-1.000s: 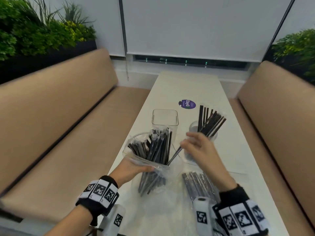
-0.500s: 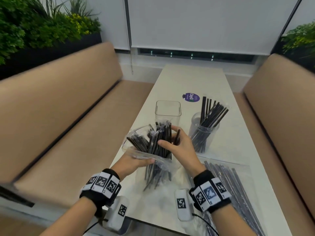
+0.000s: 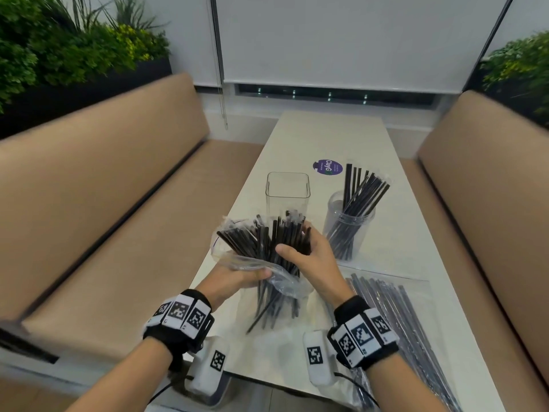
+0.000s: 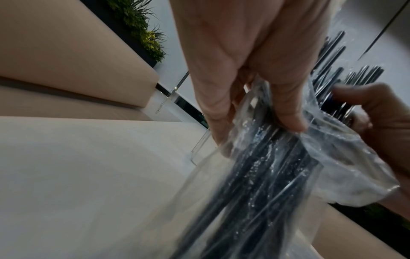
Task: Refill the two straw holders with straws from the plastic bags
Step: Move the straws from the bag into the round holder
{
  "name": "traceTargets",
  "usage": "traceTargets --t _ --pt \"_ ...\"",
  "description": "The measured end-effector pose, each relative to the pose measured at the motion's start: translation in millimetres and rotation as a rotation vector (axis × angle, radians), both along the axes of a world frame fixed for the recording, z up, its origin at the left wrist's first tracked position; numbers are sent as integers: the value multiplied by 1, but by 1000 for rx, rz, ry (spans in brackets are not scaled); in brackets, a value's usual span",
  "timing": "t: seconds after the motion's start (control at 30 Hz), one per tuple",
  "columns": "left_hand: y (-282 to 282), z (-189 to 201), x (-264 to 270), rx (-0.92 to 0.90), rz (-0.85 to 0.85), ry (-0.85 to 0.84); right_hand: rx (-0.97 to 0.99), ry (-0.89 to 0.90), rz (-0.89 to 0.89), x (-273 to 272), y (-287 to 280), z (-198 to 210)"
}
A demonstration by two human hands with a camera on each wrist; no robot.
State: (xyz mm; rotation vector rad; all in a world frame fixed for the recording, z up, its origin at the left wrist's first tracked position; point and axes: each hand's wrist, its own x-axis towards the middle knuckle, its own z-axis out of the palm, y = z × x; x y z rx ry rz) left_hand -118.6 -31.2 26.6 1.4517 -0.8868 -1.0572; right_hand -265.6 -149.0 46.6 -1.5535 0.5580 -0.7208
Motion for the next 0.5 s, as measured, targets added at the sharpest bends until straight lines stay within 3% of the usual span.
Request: traceTargets --t 0.17,0.3,0.5 --pt "-3 -1 -1 19 14 40 199 -77 1 -3 5 -8" --pt "-3 -6 -6 36 9 40 56 13 -58 -1 8 -9" --pt "-4 -10 -2 42 31 7 52 -1 -217 -3 -8 3"
